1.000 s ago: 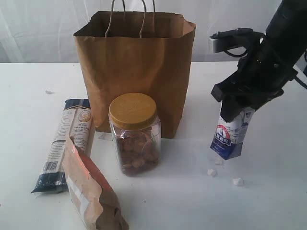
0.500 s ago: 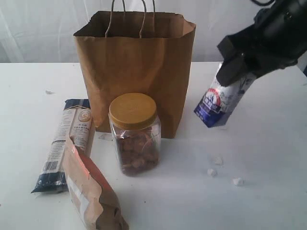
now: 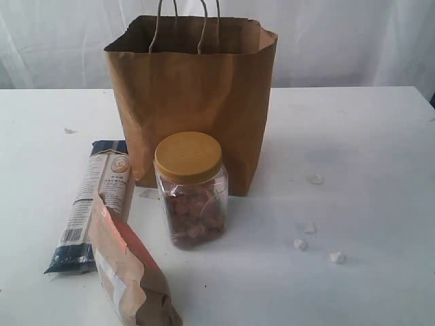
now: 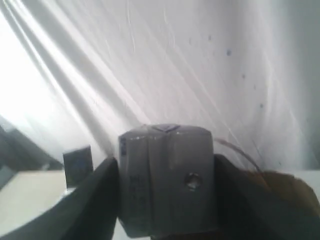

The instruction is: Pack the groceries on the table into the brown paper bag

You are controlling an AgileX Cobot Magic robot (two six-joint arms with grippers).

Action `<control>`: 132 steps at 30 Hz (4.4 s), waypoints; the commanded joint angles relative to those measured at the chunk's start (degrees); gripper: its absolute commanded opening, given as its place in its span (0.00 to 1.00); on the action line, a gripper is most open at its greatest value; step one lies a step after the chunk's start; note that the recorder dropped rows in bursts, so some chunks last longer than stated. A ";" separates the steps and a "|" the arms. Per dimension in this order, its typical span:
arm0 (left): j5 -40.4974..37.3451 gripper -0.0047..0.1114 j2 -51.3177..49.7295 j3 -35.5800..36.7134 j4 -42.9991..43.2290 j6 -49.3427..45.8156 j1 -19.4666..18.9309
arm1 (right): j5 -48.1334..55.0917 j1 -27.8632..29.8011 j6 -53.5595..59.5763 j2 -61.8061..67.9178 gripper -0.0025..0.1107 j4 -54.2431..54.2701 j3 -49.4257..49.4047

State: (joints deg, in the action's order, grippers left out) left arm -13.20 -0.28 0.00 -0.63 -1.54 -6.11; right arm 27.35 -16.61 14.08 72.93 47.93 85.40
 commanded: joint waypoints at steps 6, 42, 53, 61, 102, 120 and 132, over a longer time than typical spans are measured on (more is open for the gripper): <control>-0.07 0.04 0.28 0.00 -0.30 0.04 0.19 | -10.49 -0.03 0.89 6.19 0.25 4.89 0.47; -0.07 0.04 0.28 0.00 -0.30 0.04 0.19 | -3.21 -6.25 17.77 23.16 0.25 4.88 0.47; -0.07 0.04 0.28 0.00 -0.30 0.04 0.19 | -4.25 -6.25 18.01 23.81 0.34 4.48 0.47; -0.07 0.04 0.28 0.00 -0.30 0.04 0.19 | -4.05 -6.25 18.01 23.81 0.44 3.47 0.47; -0.07 0.04 0.28 0.00 -0.30 0.04 0.19 | 11.47 -6.25 16.70 13.66 0.31 -11.23 0.47; -0.07 0.04 0.28 0.00 -0.30 0.04 0.19 | 26.94 -3.14 -23.86 2.39 0.30 -83.50 -9.80; -0.07 0.04 0.28 0.00 -0.30 0.04 0.19 | 23.87 -1.70 -30.15 4.51 0.11 -72.86 -40.46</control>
State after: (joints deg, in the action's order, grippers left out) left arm -13.20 -0.28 0.00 -0.63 -1.54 -6.11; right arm 51.37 -18.78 -15.05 79.10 -25.39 47.99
